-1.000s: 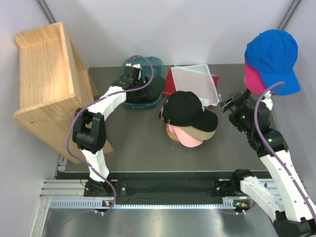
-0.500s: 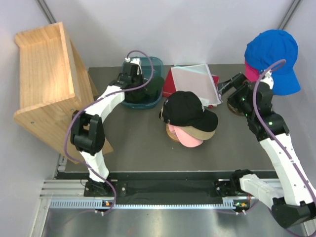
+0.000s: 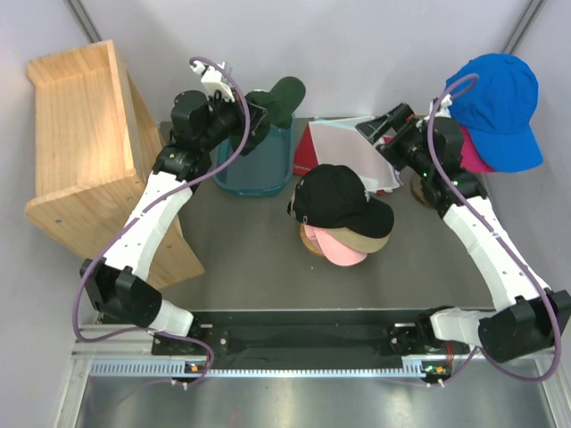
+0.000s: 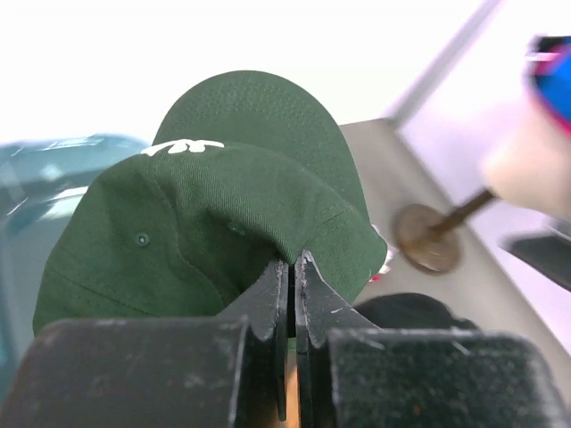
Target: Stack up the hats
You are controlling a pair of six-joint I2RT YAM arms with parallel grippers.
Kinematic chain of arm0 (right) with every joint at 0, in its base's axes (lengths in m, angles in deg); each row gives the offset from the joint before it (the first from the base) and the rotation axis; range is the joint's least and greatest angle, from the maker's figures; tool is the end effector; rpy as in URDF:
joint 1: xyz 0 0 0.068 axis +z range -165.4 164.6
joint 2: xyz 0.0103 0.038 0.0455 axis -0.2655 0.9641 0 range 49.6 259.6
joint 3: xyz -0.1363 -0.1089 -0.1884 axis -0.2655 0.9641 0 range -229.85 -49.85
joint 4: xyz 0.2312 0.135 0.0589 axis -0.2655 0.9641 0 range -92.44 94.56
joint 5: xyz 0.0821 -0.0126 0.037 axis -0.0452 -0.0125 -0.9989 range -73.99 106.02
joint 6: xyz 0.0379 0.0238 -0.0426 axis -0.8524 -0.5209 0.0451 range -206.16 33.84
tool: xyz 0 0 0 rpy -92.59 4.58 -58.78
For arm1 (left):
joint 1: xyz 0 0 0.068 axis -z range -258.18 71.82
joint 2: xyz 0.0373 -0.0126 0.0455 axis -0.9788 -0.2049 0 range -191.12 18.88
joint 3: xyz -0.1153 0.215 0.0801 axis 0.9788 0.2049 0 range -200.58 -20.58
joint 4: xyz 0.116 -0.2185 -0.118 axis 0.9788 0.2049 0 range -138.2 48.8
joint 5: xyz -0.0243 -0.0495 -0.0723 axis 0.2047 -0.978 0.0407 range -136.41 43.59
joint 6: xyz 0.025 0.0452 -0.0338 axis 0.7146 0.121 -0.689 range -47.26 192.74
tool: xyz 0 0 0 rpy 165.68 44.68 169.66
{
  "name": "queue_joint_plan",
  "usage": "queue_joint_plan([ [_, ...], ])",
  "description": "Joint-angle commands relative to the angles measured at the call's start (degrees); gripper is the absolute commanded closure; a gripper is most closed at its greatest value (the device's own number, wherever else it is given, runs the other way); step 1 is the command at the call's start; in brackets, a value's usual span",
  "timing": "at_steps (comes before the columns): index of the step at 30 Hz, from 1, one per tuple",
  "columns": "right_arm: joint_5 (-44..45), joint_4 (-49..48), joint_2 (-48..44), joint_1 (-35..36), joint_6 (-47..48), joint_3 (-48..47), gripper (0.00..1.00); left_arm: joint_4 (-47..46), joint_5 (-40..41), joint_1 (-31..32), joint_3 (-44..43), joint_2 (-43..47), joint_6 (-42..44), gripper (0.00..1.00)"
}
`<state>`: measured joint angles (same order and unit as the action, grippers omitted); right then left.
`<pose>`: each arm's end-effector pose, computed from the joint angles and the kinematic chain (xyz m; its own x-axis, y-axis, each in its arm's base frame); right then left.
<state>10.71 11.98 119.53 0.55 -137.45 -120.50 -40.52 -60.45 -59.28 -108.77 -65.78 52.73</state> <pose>0.2967 0.0892 0.3806 -0.4233 0.6871 -0.5905 -0.0473 0.6341 0.7718 0.3466 -0.1307 0.4269 -0.2504 -0.2652 -0.9311 0.4868 0.7968 -0.3579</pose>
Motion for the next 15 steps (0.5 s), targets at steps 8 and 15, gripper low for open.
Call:
queue_joint_plan([
  [8,-12.62,-15.47,5.29,-0.74,-9.09,-7.21,0.0,0.14,-14.34,2.46,-1.64,6.09,1.11,1.0],
  [15,-21.85,-10.63,14.0,-0.65,-8.56,-13.54,0.0,6.11,-16.19,5.7,-2.61,7.32,6.55,1.0],
])
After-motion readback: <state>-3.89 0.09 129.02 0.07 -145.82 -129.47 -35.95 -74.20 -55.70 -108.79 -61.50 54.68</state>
